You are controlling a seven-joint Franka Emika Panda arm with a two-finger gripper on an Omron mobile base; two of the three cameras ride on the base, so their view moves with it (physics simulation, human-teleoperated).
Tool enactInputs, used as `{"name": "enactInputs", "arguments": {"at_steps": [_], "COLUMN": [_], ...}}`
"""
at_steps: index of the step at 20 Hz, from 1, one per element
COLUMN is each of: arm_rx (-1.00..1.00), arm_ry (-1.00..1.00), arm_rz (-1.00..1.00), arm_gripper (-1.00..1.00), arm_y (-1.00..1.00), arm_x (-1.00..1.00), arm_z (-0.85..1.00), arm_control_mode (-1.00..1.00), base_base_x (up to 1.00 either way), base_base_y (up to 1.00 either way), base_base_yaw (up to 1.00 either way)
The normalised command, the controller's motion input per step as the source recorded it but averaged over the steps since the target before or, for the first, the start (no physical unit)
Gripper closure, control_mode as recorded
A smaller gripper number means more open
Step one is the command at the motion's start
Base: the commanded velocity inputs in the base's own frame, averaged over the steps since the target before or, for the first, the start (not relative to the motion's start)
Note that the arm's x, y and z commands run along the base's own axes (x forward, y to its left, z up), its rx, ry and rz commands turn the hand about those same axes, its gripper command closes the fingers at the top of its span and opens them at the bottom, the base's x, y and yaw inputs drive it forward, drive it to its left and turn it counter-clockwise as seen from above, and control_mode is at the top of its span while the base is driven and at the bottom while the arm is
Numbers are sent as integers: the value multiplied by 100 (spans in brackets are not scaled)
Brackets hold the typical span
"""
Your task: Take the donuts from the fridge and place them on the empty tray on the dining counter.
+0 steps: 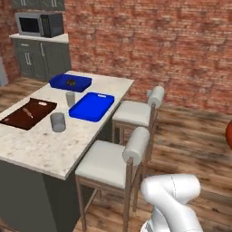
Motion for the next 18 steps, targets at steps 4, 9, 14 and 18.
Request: {"name": "enactInputs", "arguments": {"at_steps": [4,9,14,18], "arm_rx": [0,0,0,0], "arm_ry": [0,0,0,0], "arm_rz": [0,0,0,0], "arm_gripper": [100,100,100,100], "arm_y": [0,0,0,0], "arm_x": [0,0,0,0], "arm_z": [0,0,0,0], "arm_control_mode": [100,100,100,100], "base_base_x": [76,100,90,6], "base_base_y": [-87,-74,-89,-98], "base_base_yaw": [43,48,43,45]}}
